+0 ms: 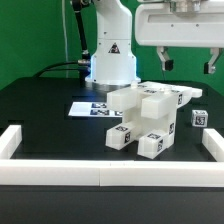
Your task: Assemble chair
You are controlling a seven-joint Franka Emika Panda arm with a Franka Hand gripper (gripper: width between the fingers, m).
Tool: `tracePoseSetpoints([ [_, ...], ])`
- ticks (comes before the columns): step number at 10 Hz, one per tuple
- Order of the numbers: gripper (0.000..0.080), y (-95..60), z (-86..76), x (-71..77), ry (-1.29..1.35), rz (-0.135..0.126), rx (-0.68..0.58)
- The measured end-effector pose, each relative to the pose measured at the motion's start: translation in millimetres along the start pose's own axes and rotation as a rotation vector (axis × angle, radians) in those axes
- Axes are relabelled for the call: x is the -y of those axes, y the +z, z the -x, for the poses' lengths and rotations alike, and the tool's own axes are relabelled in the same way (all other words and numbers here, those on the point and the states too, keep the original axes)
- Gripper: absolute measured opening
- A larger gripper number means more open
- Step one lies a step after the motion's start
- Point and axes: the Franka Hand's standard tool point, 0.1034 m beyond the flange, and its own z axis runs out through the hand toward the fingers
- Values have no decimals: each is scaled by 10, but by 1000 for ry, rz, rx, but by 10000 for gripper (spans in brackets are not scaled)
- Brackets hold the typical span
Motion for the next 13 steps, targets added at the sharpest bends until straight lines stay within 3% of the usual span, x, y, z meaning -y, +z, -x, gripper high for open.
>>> tracePoseSetpoints([
  [4,649,0,-31,-4,6,-1,-3],
  [6,649,76,194,-50,60,5,1],
  [9,649,221,649,43,89,28,10],
  [11,649,283,867,113,91,39,13],
  [12,649,257,833,126,75,36,13],
  [13,649,189,668,108,54,36,18],
])
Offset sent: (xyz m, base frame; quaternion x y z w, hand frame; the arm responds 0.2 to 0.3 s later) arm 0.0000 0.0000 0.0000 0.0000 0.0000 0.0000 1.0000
